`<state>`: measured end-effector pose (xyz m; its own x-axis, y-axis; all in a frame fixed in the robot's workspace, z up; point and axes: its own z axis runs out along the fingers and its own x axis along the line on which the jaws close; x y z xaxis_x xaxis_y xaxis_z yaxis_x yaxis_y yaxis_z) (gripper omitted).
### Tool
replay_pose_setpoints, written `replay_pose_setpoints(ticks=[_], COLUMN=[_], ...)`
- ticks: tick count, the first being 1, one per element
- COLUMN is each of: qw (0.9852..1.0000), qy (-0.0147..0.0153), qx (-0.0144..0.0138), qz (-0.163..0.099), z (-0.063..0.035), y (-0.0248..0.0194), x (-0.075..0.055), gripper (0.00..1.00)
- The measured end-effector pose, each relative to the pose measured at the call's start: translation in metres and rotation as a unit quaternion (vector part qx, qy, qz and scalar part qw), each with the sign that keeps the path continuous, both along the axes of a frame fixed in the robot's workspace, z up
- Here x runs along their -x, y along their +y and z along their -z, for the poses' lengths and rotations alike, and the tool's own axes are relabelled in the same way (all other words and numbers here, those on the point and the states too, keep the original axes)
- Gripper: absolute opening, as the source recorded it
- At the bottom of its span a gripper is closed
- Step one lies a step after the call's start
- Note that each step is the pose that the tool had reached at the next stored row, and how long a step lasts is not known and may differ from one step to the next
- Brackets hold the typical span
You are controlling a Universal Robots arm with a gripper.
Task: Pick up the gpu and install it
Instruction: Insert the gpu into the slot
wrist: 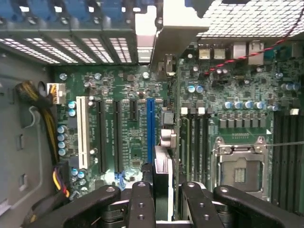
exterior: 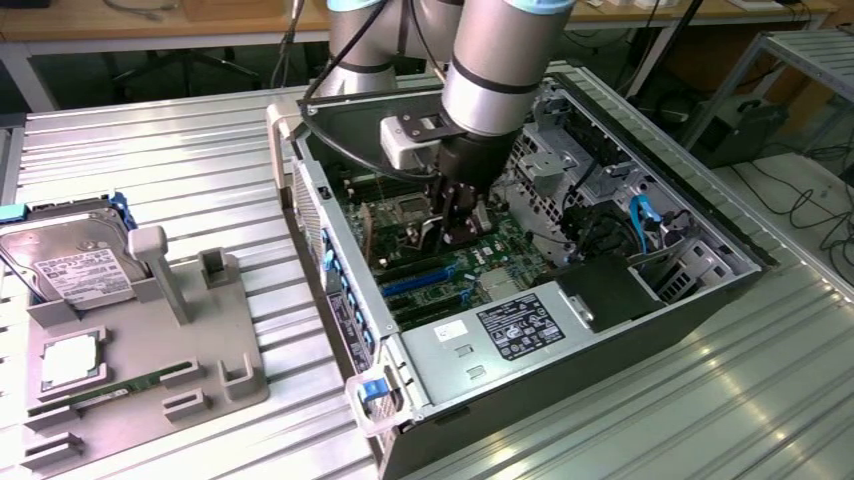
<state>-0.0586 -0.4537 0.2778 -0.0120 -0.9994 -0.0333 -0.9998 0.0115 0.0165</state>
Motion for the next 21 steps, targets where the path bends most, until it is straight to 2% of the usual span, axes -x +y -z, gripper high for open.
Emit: replay_pose_setpoints(ticks=[2, 3, 11, 12, 14, 21], qw=[1.0, 1.0, 1.0, 1.0, 1.0, 1.0], qy=[0.0, 0.0, 0.0, 0.0, 0.0, 0.0], qx=[0.0, 0.0, 0.0, -0.0002, -0.0001, -0.0001], qz=[0.0, 0.0, 0.0, 0.0, 0.0, 0.0], z=[0.0008, 0.0017, 0.0072, 0.0129, 0.0138, 0.0165], y=[-0.0042, -0.0049, -0.0067, -0.0093, -0.012, -0.012], x=[0.0, 0.0, 0.002, 0.003, 0.004, 0.008], gripper=[0.27, 0.27, 0.27, 0.27, 0.27, 0.27])
